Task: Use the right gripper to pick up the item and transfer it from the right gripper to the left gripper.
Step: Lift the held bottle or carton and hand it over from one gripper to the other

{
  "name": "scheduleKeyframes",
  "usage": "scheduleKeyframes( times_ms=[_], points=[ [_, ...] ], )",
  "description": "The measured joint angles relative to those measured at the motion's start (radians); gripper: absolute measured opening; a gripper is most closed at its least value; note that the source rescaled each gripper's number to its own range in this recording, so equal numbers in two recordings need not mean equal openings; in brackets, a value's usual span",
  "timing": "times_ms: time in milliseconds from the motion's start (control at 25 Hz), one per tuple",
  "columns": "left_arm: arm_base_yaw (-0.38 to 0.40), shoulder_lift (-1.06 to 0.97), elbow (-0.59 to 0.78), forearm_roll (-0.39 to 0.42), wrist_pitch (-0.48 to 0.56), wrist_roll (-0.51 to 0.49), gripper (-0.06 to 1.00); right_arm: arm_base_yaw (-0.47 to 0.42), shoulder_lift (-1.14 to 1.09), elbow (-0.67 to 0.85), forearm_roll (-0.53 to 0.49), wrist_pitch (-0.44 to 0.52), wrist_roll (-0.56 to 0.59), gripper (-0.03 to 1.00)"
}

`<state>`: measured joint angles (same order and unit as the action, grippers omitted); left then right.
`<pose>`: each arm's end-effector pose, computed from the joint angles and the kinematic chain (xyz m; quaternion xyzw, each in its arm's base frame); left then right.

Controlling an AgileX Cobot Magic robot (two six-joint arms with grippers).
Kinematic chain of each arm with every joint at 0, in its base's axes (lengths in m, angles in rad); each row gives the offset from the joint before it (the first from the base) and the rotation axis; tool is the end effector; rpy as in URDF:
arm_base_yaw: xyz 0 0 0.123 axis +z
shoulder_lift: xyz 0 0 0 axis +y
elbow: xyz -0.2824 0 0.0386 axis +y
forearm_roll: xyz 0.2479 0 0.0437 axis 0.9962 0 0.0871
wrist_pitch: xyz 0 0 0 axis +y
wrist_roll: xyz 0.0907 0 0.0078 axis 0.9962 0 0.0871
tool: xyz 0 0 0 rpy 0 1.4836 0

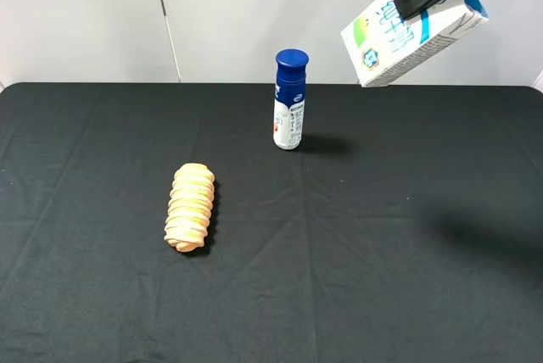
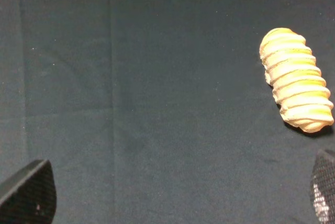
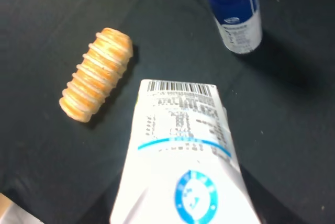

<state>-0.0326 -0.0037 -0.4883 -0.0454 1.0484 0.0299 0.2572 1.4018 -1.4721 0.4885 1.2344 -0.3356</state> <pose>-0.0037 -0.0035 0.2750 0.0273 0.8515 -0.0234 0.5232 0.2569 0.1093 0.3986 -0.2542 0.9062 0.2314 0.2464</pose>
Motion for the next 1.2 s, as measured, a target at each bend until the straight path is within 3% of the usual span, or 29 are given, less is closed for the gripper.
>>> scheduleKeyframes(
  times_ms=[520, 840, 1200],
  points=[
    [0.000, 0.000, 0.000, 0.000, 0.000, 0.000, 0.94, 0.000, 0.000, 0.000, 0.028, 0.000, -0.216, 0.05],
    [0.000, 0.000, 0.000, 0.000, -0.001, 0.000, 0.94, 0.000, -0.002, 0.047, 0.192, -0.002, -0.466, 0.05],
    [0.000, 0.000, -0.001, -0.017, -0.001, 0.000, 0.94, 0.000, -0.002, 0.171, 0.287, -0.004, -0.713, 0.05]
  ],
)
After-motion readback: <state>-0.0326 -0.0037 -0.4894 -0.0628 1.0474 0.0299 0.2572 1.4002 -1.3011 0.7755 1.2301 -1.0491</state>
